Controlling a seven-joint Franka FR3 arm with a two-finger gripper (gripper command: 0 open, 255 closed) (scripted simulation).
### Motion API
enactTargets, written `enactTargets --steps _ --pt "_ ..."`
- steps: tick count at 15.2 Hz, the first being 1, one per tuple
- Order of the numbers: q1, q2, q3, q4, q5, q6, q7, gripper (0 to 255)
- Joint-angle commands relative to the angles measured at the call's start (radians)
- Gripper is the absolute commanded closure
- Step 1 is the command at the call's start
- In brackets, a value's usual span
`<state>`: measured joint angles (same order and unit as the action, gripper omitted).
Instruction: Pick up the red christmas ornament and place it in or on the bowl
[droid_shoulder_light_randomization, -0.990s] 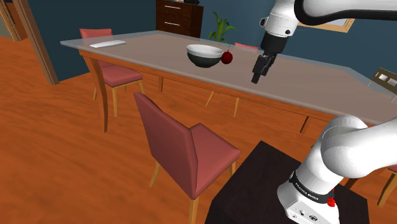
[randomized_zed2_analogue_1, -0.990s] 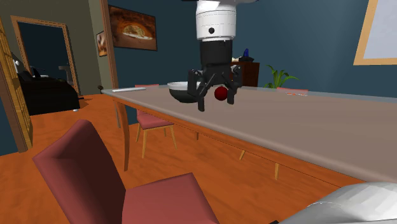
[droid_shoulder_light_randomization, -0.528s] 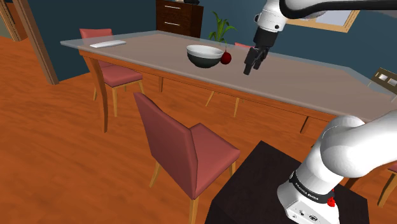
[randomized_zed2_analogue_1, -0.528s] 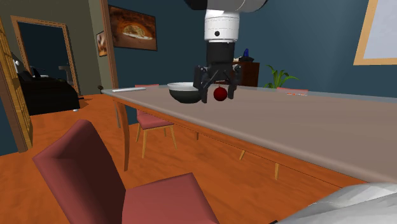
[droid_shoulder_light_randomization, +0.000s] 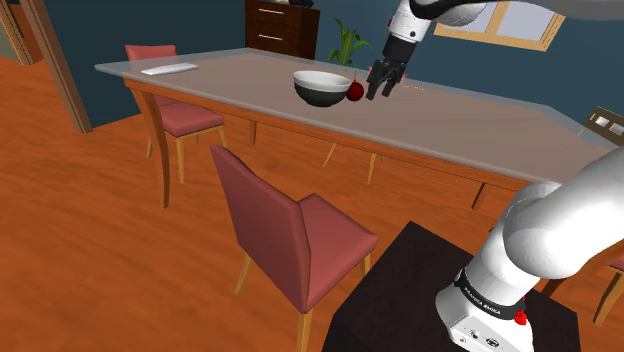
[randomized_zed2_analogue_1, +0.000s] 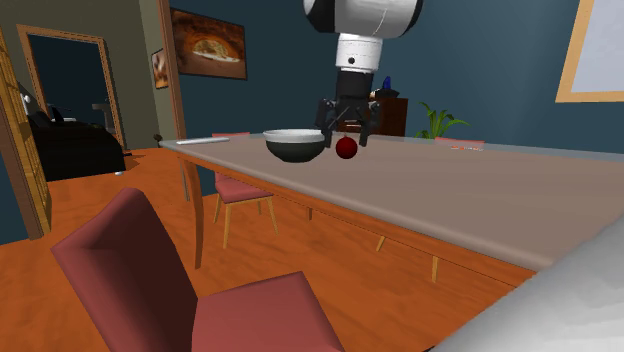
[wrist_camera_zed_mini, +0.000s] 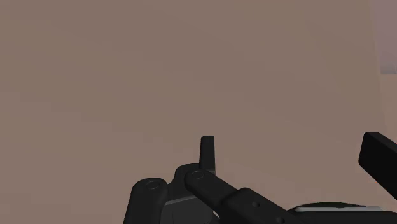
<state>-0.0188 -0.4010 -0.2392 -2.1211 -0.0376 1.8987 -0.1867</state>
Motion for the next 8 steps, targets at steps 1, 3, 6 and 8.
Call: enactTargets --steps 1,3,6,8 --pt "0.001 0.074 -0.032 0.077 0.032 0.008 -0.026 0" --pt "0.0 0.144 -0.064 0.147 0.07 0.015 -0.055 0" --pt "-0.006 0.253 -0.109 0.262 0.139 0.013 -0.101 0" --pt "-0.015 0.329 -0.137 0.346 0.192 0.004 -0.133 0"
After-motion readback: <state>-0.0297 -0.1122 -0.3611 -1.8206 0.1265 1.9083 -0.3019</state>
